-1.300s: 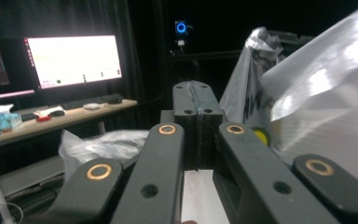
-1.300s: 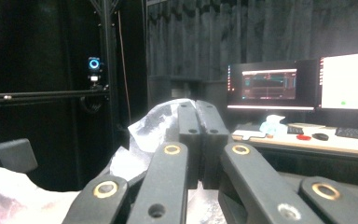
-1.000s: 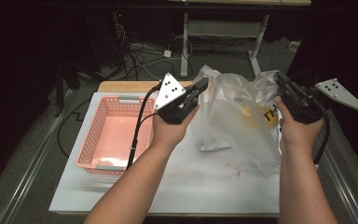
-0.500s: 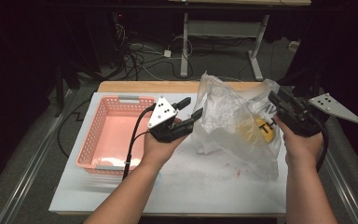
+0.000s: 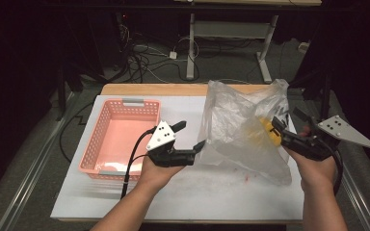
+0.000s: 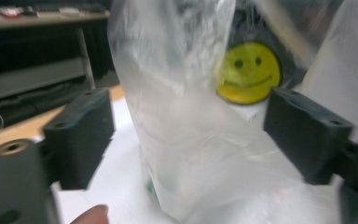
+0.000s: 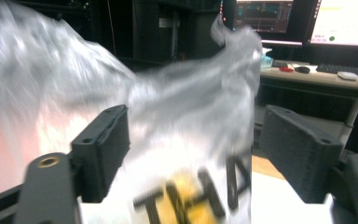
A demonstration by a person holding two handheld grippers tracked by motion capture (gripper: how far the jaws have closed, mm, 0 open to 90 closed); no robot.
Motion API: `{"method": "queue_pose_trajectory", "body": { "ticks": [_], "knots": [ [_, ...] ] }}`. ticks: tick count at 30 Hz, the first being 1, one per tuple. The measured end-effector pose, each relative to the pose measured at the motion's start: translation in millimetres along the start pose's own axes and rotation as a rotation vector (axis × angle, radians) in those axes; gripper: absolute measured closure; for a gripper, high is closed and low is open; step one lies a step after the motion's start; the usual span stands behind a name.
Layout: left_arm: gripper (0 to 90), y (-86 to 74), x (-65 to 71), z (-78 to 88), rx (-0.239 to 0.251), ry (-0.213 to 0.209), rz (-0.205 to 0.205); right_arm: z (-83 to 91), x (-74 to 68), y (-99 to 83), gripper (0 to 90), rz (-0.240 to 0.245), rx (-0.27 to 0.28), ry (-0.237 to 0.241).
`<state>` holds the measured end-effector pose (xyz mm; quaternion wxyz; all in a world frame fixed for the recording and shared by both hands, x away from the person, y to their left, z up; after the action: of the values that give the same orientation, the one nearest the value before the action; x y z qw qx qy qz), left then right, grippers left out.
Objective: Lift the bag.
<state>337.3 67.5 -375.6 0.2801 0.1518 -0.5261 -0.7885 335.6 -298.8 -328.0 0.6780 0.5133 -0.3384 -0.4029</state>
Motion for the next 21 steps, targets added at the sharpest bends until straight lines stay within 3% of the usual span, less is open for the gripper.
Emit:
{"method": "queue_pose_trajectory", "body": {
  "ticks": [5,9,16,21],
  "knots": [
    [3.0,-13.5,4.9,-4.4,-0.019,-0.006,0.008,7.9,0.3,-13.9,12.7,-0.001,-0.011,0.002],
    [0.0,-19.6,7.1,-2.1,-0.023,-0.010,0.008,12.4,-2.2,-22.2,0.4,-0.010,-0.028,-0.003],
    [0.0,-34.0,11.9,3.6,-0.044,-0.017,-0.001,15.8,-8.1,-42.9,0.4,-0.018,-0.069,0.003],
    [0.0,-50.4,17.3,-6.3,-0.136,-0.041,0.003,15.7,-10.2,-55.7,0.4,-0.026,-0.095,0.005]
  ]
}}
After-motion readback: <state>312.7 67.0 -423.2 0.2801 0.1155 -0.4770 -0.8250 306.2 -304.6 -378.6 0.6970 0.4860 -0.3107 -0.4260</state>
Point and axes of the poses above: each handheld gripper's, and its own axes: z roughly backward along the jaws, y roughly out of its top, x roughly to its right, the point moved 1 cm from there along -z, roughly forward along the jaws, and after that the axes turned 9 degrees about -x, right-handed, at the moved point
